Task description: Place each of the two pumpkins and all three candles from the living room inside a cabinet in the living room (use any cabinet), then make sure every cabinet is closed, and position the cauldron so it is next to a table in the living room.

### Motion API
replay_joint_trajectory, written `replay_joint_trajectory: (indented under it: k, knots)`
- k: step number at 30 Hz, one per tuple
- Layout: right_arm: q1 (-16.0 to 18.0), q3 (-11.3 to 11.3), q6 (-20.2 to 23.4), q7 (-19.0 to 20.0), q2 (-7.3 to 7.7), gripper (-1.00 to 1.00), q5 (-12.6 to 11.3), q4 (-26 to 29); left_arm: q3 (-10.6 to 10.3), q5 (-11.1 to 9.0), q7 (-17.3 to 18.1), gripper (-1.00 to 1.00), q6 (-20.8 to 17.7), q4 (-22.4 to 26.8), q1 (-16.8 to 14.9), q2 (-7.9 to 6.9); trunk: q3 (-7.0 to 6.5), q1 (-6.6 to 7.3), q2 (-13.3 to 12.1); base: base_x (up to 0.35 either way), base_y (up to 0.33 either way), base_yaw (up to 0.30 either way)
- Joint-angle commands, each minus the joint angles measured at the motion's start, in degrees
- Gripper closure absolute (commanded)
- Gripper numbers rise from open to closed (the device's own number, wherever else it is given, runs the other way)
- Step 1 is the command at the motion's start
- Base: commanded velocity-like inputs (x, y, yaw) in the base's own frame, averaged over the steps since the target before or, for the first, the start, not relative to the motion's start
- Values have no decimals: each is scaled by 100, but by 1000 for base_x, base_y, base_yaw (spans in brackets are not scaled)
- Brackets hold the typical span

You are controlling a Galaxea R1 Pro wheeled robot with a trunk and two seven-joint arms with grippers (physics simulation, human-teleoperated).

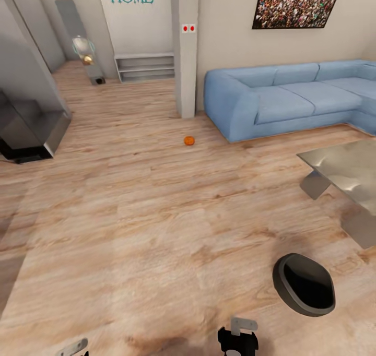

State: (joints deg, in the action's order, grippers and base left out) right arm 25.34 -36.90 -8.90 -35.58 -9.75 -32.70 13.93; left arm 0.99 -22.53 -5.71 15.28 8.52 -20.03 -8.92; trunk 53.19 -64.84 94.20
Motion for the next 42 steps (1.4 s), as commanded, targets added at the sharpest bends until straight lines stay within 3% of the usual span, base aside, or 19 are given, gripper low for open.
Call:
replay_joint_trajectory:
  k: [1,14,21,25,32,42]
  knots:
    - [6,-45,-33,-19,0,-100,-61,-4,7,12,-11,-100,11,1,0,1,5,1,2,10,118,-276]
    - [4,-32,-24,-9,10,-100,-76,-9,2,20,-9,-100,18,1,0,46,32,1,2,105,106,-276]
    - [5,-5,-16,295,263,-100,-132,-13,-222,20,-17,-100,38,1,0,64,47,1,2,1,1,-276]
    - [6,11,-15,337,314,-100,-139,-16,-244,16,-17,-100,44,1,0,60,55,1,2,0,0,-276]
    - [5,513,-1,357,573,-100,-140,-22,-247,4,-18,-100,45,1,0,53,70,1,2,0,49,-276]
    - [6,615,10,351,689,-100,-147,-34,-248,11,-18,-100,45,1,0,57,95,1,2,0,159,-276]
